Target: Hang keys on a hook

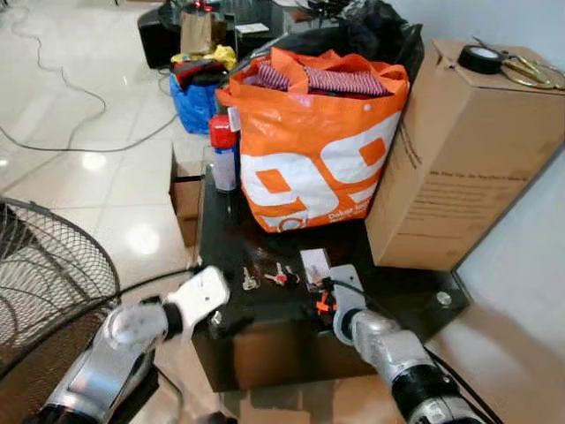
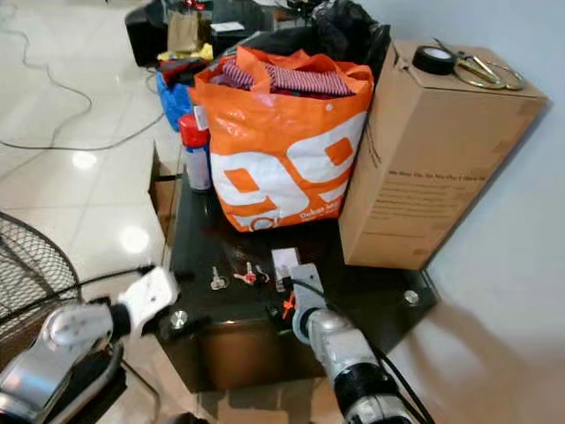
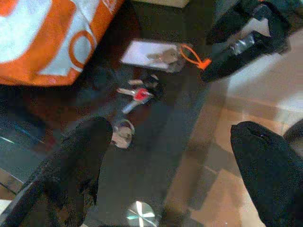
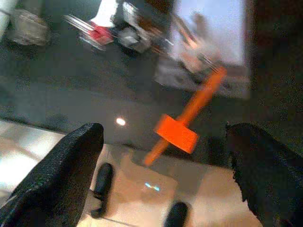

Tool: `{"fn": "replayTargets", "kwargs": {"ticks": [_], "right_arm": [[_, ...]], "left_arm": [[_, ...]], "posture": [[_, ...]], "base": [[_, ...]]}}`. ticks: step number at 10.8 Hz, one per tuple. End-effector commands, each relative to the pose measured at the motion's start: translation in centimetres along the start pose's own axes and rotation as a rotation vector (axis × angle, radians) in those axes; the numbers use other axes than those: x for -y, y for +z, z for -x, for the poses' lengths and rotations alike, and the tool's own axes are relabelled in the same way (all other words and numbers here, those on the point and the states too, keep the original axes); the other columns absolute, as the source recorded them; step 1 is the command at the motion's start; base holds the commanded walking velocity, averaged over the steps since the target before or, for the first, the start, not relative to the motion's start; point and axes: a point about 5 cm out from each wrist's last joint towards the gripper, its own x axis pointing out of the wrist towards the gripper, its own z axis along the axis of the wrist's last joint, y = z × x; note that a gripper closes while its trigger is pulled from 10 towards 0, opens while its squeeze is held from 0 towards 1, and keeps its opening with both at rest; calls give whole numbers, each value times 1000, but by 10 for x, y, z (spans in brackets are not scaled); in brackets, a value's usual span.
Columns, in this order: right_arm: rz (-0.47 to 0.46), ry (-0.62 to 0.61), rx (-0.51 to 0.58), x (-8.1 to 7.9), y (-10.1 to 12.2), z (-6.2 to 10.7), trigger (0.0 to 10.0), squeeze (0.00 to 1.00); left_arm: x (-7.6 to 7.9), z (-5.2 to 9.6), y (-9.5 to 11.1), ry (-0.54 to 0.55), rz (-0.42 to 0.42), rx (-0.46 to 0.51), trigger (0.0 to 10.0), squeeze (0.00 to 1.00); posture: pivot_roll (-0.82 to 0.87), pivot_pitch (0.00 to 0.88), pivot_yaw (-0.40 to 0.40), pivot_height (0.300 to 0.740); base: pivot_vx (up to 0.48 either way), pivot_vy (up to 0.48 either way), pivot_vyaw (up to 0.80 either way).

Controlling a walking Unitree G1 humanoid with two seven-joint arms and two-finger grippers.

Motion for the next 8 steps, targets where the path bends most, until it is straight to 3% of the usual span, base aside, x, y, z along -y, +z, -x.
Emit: {"fn": "replayTargets", "kwargs": {"ticks": [1,3,4,5,7,8], "right_arm": [[-3,-31,16,4,3,0,10000,0],[-81,-55,10,-1,3,-6,10000,0],[-93,-45,13,-7,3,-7,7804,0],[-102,-49,14,-11,3,-9,4745,0],[-136,-60,21,-13,4,-11,2078,0],[-145,-65,30,-14,5,-12,1373,0]], "left_arm": [[-1,2,4,-5,-6,14,10000,20],[2,9,2,-16,9,-8,10000,20],[4,13,0,-23,15,-19,10000,24],[6,16,0,-27,22,-28,10000,20],[7,18,0,-33,26,-34,10000,24],[7,18,1,-37,28,-38,10000,24]], "posture": [[-67,31,-60,740],[-46,59,-77,740],[-36,70,-82,740],[-31,82,-85,740],[-29,92,-82,740],[-28,95,-75,740]], "base": [[0,0,0],[0,0,0],[0,0,0],[0,0,0],[0,0,0],[0,0,0]]}}
